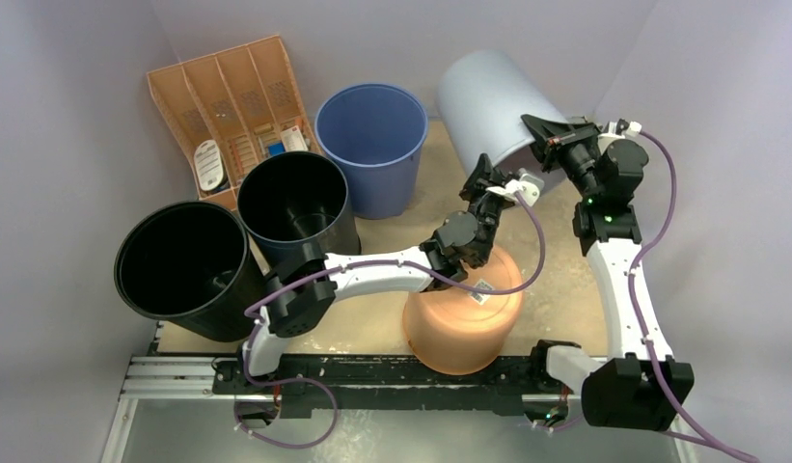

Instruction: Turn the large container upside down

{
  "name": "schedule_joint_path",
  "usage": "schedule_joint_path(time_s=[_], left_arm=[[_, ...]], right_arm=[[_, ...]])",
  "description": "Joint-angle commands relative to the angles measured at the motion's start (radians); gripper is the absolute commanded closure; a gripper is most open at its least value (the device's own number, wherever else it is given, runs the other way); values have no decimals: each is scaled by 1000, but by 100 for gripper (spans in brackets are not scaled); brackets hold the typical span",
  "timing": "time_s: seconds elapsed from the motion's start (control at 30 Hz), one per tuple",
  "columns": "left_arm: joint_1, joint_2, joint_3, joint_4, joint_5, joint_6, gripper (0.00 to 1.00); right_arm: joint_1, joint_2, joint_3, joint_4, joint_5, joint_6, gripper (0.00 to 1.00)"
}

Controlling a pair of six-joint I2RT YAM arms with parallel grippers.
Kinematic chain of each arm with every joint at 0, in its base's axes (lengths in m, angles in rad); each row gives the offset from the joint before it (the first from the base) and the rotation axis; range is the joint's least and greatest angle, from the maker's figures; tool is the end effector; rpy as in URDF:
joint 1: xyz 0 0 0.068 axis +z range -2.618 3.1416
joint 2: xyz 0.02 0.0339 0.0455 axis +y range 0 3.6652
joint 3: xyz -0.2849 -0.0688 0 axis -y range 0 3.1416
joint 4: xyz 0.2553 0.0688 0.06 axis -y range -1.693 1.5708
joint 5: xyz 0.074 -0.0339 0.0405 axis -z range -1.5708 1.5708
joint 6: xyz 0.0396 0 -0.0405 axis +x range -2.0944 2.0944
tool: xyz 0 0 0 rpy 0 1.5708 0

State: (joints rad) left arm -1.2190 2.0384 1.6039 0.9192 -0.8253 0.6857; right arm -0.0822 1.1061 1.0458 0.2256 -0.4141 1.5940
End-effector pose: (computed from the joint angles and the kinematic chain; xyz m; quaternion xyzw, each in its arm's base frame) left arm 0.1977 -0.4542 0.3618 0.1866 0.5542 -0.0067 0.8112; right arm 0.2600 -0.0054 0.4308 0.3653 0.5397 0.6089 0.4523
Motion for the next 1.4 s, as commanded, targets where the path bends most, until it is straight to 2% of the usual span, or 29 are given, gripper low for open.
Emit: schedule_joint_path(time_s=[0.0, 0.03, 0.17, 0.23, 0.33, 0.43, 0.5, 0.63, 0.77, 0.8, 0.87, 0.97, 1.13, 1.37], left_arm=[[-34, -67, 88, 127, 88, -114, 100], [-34, -74, 88, 123, 66, -139, 98], [-34, -103, 125, 17, 25, -235, 52], [-34, -115, 140, -20, 5, -258, 41], [-34, -155, 139, -92, -28, -309, 40], [-33, -215, 144, -221, -26, -380, 38], [-33, -261, 134, -298, -44, -411, 38], [11, -326, 85, -512, -89, -563, 36], [107, -443, 3, -707, 12, -829, 35], [124, -475, -22, -734, 25, -866, 35], [132, -540, -78, -767, 8, -899, 34], [142, -613, -134, -846, -18, -942, 33], [142, -740, -204, -986, -4, -1041, 32], [142, -818, -254, -1078, -70, -1098, 31]], right_arm=[[19, -8, 31, 137, 16, -45, 100], [23, -11, 30, 145, 32, -57, 100], [44, -21, -20, 273, 82, -111, 100], [44, -19, -49, 355, 93, -135, 100], [44, 0, -44, 355, 75, -165, 100], [44, 48, -51, 485, 53, -221, 100], [33, 113, -99, 720, -40, -175, 100], [25, 301, -132, 1009, -134, -168, 100], [0, 601, -164, 1741, -220, 92, 100], [-15, 675, -150, 1813, -221, 146, 100], [-20, 749, -168, 1822, -226, 137, 100], [-30, 770, -235, 1821, -186, 84, 100], [-73, 801, -251, 1820, -212, 61, 100], [-86, 826, -309, 1820, -199, 33, 100]])
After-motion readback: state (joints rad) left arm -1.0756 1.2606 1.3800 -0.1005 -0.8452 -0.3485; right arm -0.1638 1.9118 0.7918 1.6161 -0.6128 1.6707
